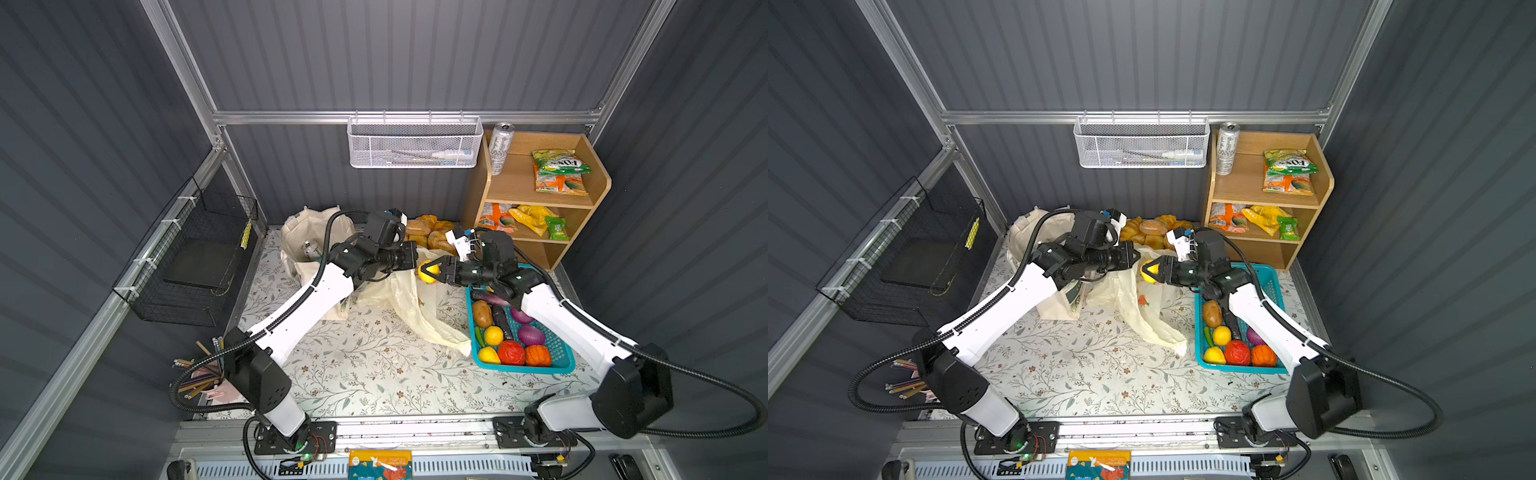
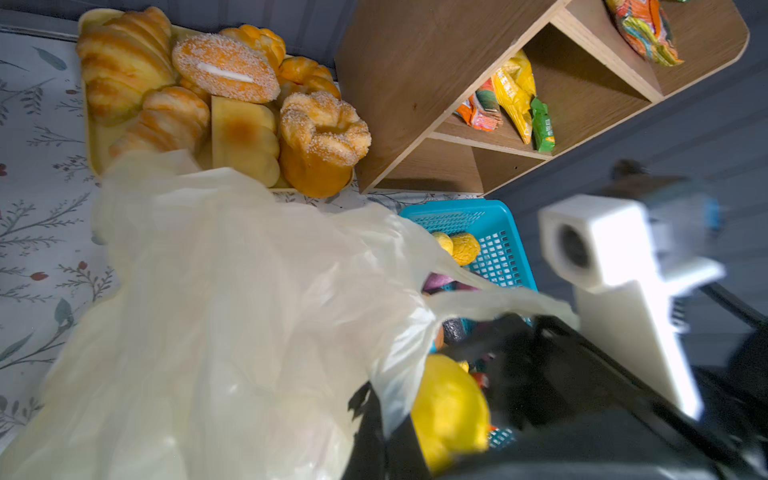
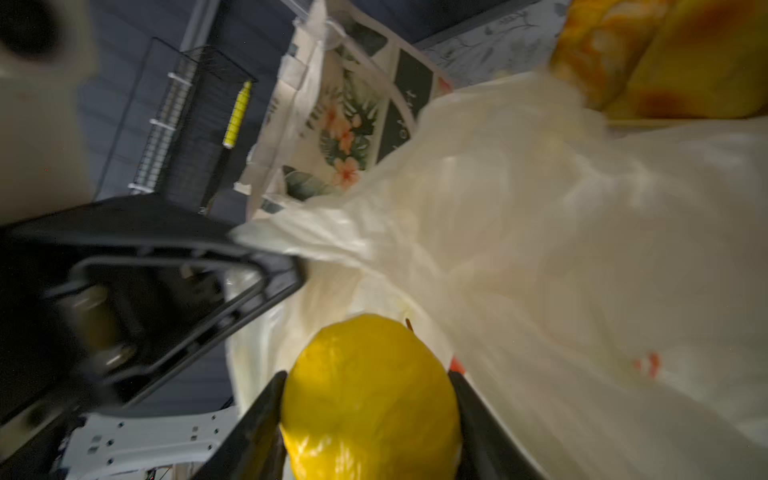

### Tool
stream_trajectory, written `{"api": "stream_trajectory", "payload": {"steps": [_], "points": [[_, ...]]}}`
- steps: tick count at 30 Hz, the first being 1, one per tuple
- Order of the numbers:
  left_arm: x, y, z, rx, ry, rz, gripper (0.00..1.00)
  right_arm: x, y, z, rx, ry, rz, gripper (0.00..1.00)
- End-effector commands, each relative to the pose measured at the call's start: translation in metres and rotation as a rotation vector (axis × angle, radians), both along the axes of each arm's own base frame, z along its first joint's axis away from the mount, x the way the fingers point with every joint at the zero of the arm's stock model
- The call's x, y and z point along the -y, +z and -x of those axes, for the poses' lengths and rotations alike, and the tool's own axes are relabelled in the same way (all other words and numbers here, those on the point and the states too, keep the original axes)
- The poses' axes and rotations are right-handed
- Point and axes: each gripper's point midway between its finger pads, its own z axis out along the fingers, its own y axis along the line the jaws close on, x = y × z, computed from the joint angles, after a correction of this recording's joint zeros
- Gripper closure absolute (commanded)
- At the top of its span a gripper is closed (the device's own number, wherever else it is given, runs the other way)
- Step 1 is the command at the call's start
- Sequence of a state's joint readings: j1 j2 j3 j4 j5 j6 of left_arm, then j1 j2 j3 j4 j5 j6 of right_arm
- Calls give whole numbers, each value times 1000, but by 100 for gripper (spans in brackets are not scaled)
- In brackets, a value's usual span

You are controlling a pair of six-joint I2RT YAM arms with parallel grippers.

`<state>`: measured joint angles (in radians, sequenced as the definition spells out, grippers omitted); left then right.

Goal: Place the mixed food into the grocery bags and tie them
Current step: 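Grasp the yellow fruit with the right gripper and carry it to the bag, then drop the yellow fruit into the bag held by the left gripper, then reach the right gripper into the basket and grasp a yellow mango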

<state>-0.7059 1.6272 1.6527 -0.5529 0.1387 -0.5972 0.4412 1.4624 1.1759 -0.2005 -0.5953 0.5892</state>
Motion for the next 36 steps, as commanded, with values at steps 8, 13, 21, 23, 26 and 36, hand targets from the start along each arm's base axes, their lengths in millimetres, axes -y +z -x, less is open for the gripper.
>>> {"api": "stream_trajectory", "payload": {"steps": [8,13,21,23,26,36], "points": [[6,0,8,-25,-4,68,100,-61,-44,-8,-56,175,222,39],[2,-7,6,-26,19,49,100,-41,-33,1,-14,181,261,24],[-14,-28,-8,-13,121,-30,100,36,38,42,44,133,51,23],[-20,-36,-11,-16,153,-66,100,65,57,49,66,53,-6,24],[-29,-44,-15,-22,182,-96,100,109,80,56,113,-110,-102,25],[-25,-36,-11,4,124,-76,100,260,-44,8,-167,-705,383,26]]}}
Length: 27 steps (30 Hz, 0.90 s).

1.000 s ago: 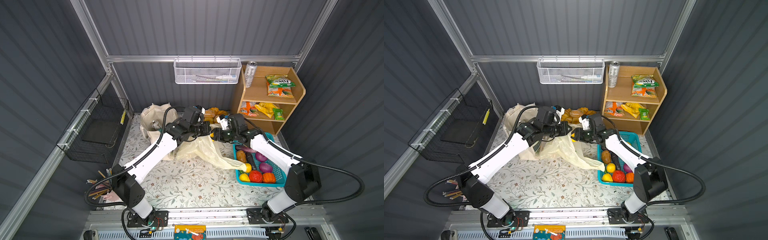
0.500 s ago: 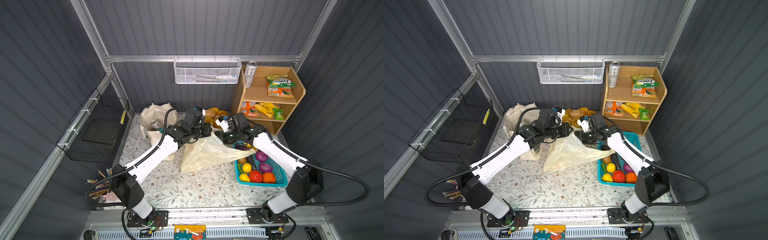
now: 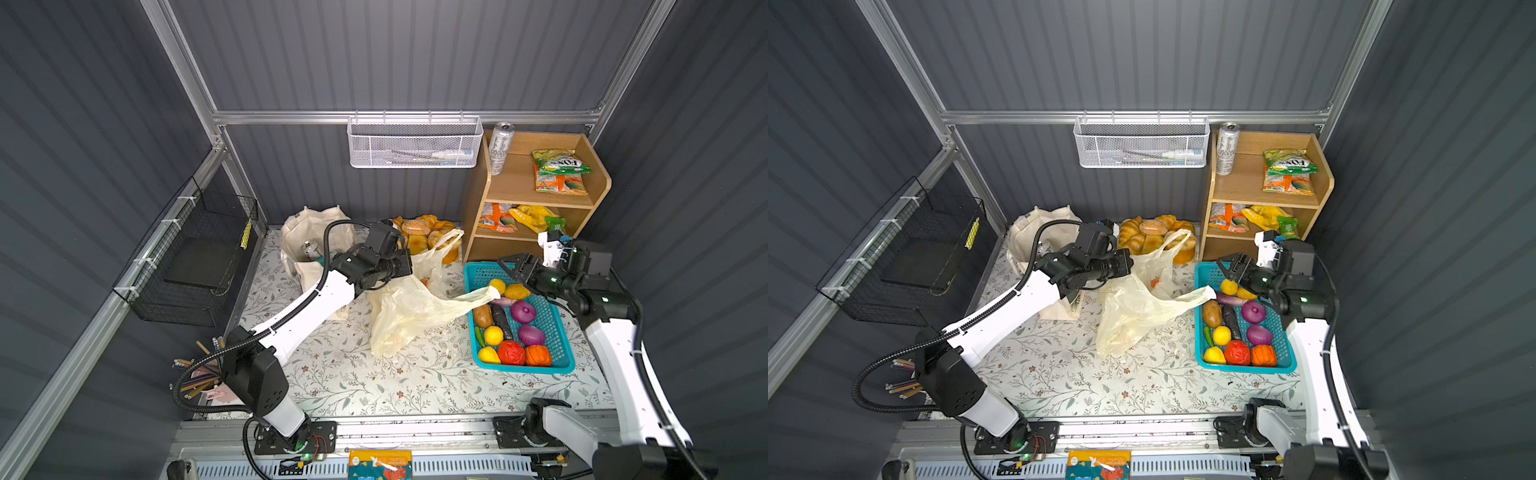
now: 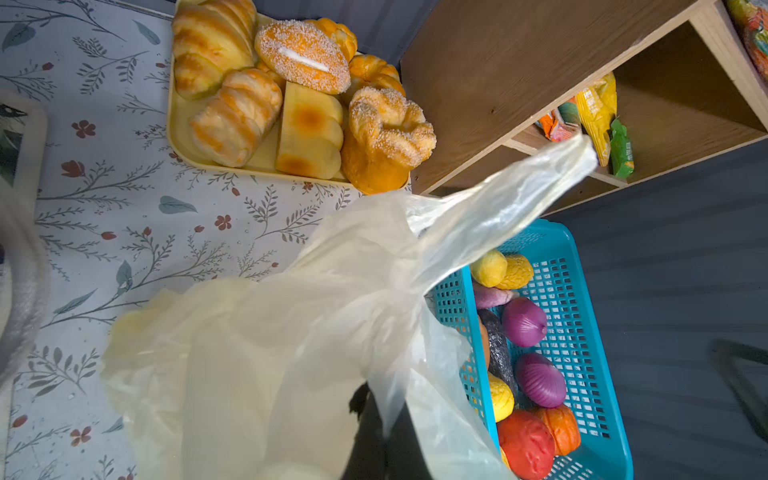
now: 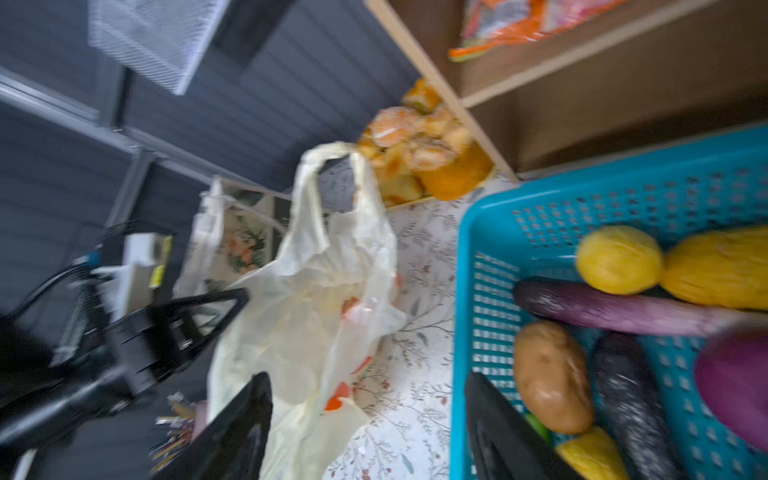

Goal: Place the mixed food into the grocery bags and tie them
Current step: 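Reach the right gripper into the basket and grasp a yellow mango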

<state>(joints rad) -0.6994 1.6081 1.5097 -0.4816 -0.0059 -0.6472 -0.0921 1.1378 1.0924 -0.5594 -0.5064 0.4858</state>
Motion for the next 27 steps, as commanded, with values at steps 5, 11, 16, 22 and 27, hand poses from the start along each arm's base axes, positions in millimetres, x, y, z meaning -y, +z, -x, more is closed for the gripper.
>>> {"api": "stream_trajectory", "payload": {"steps": [5,11,16,22,27], "points": [[6,10,9,23,-93,4,100,71,-99,-26,-272,-228,330,25],[10,16,15,48,-156,8,100,70,-126,-57,-325,-196,388,26],[10,18,20,56,-179,6,100,64,-143,-78,-354,-178,397,28],[8,17,22,59,-185,3,100,58,-165,-97,-403,-150,421,29],[7,17,23,61,-185,-3,100,49,-181,-103,-435,-112,438,28]]}}
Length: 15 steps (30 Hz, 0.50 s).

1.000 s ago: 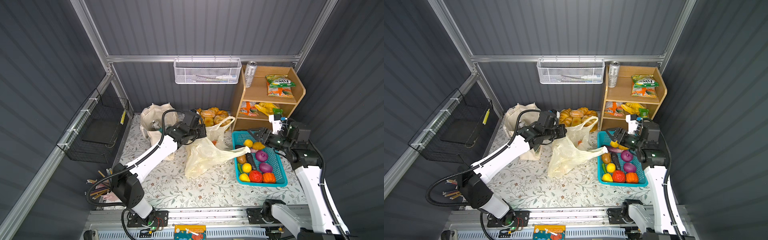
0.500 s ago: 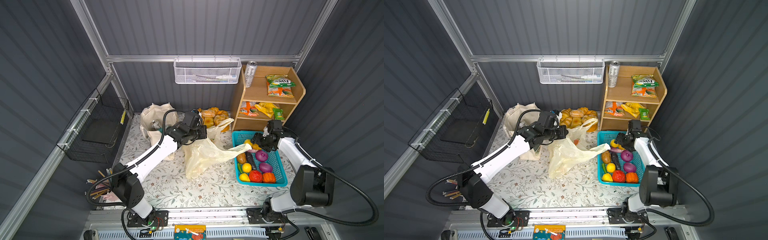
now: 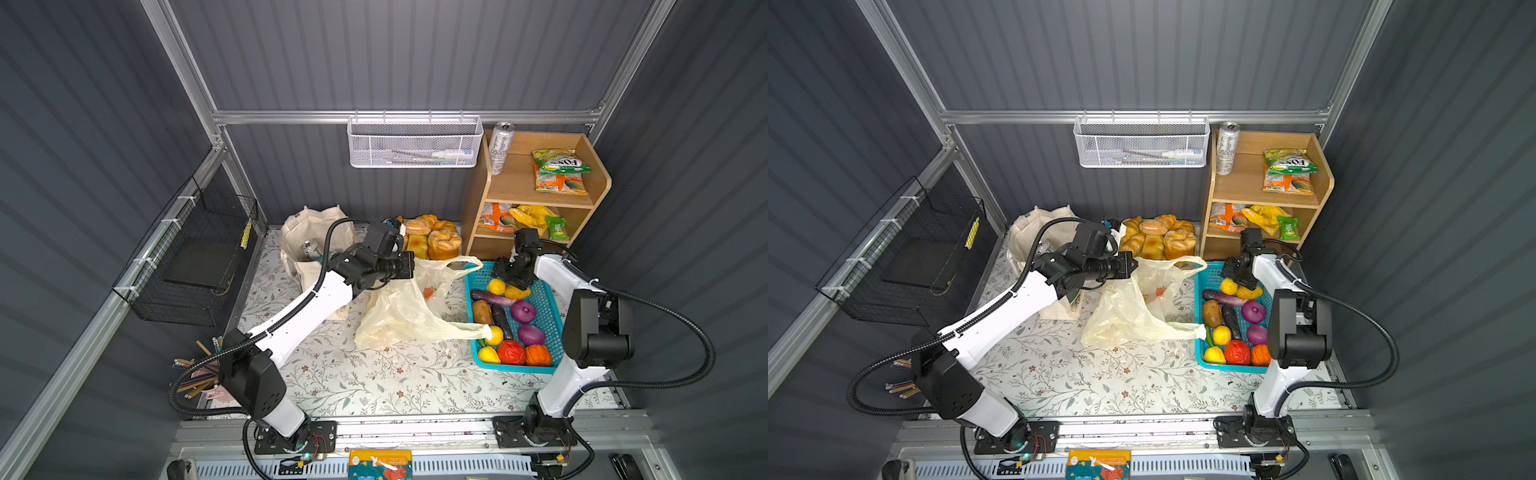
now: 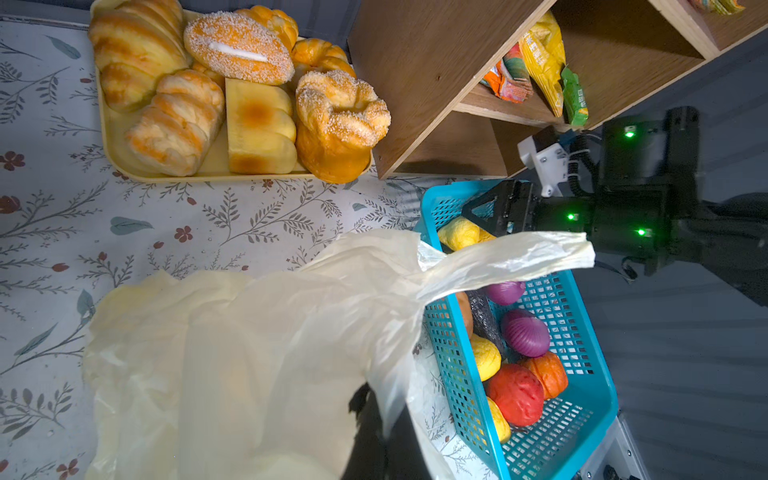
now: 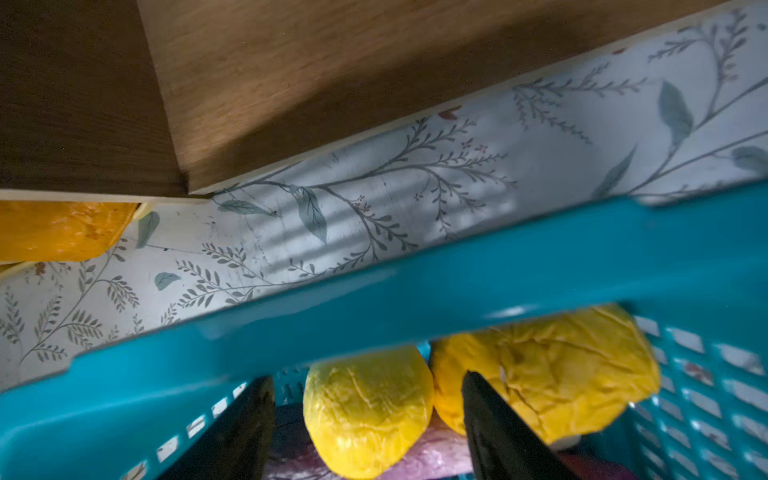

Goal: Place the mixed food into the grocery bags and tie them
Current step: 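Reach the right gripper into the basket and grasp a yellow mango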

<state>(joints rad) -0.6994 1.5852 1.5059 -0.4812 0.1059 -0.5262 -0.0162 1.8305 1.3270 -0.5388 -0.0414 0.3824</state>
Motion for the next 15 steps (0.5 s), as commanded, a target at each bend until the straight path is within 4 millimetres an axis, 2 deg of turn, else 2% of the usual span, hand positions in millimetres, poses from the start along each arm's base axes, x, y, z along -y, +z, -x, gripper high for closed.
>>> {"api": "stream_trajectory", "payload": {"steps": [1,12,15], "points": [[-5,8,7,22,-22,0,100,-4,-6,-1,-28,27,25,28],[-5,11,6,28,-15,11,100,-13,-33,13,-98,55,19,28],[-5,11,6,29,-14,14,100,-14,-34,17,-94,55,15,33]]}}
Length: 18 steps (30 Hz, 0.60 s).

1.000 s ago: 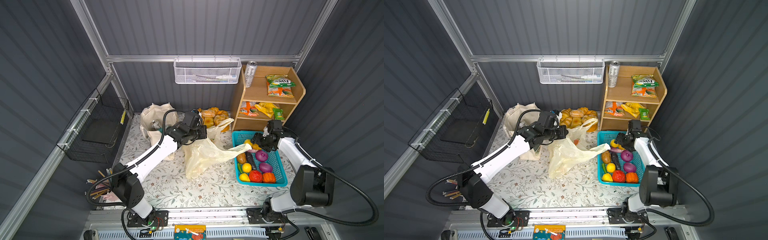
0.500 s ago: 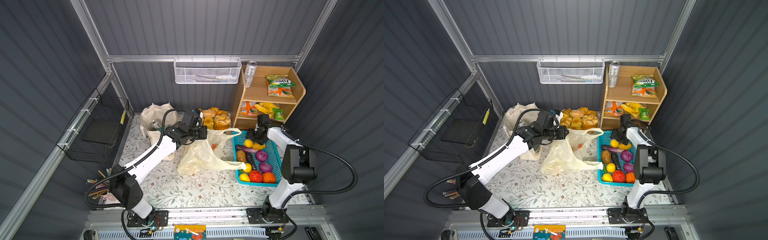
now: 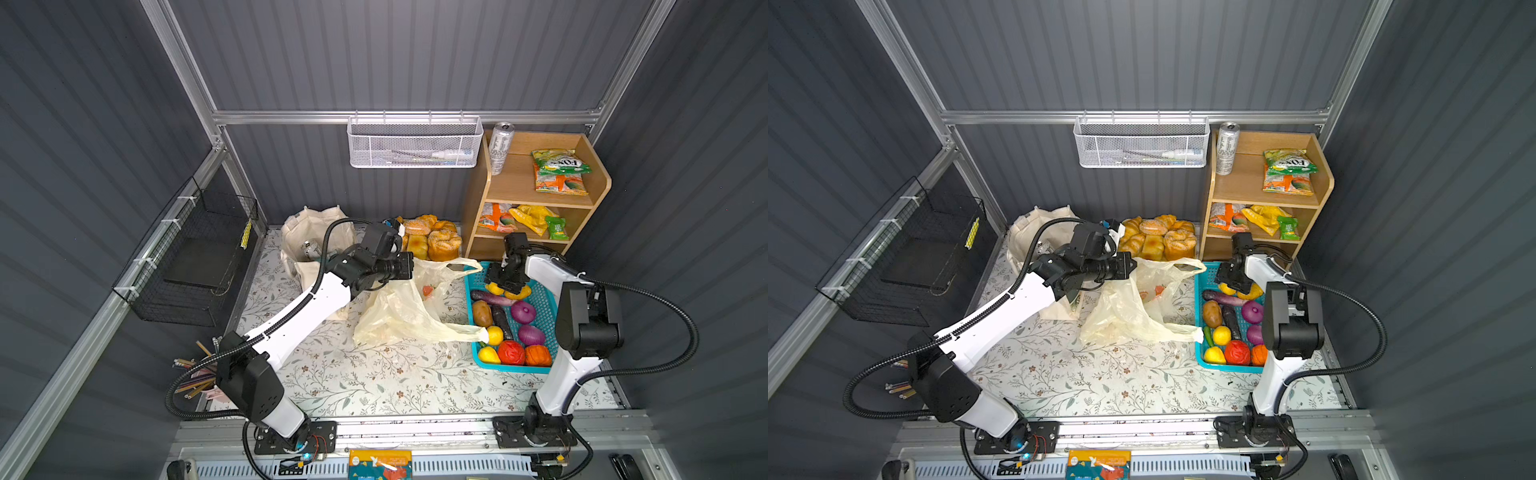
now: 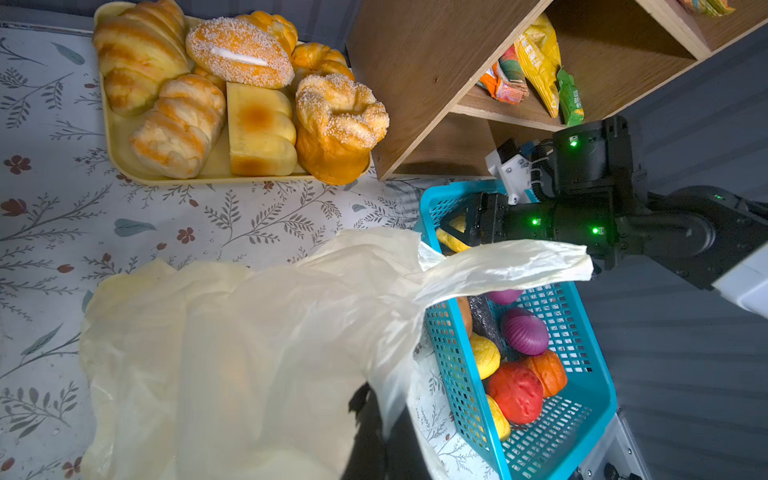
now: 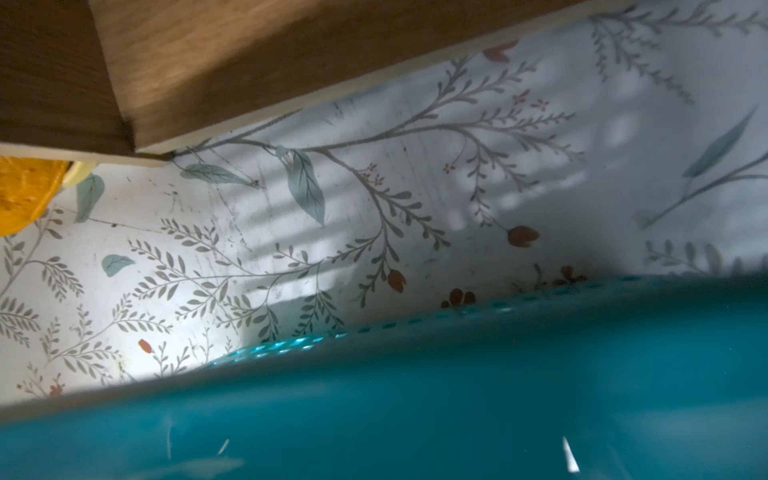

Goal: Place the mixed food into the grocery bags and tie them
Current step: 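Reach the right gripper into the basket and grasp a yellow mango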

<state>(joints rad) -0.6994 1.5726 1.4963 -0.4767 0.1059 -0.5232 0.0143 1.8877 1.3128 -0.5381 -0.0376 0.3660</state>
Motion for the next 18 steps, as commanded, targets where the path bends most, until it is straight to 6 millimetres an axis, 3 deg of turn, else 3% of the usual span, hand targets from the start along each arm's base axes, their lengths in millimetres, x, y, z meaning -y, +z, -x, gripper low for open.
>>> {"api": "stream_trajectory", "payload": {"steps": [1,7,13,17,18], "points": [[-3,9,4,21,-12,11,100,-2,-3,12,-19,11,2,35],[-4,9,4,21,-12,13,100,-1,35,9,88,-6,-26,56],[-3,8,4,20,-11,12,100,2,89,11,223,-43,-125,65],[-3,6,4,20,-15,10,100,-19,141,29,379,13,-278,65],[-3,7,5,21,-16,11,100,-36,160,39,426,78,-362,64]]}}
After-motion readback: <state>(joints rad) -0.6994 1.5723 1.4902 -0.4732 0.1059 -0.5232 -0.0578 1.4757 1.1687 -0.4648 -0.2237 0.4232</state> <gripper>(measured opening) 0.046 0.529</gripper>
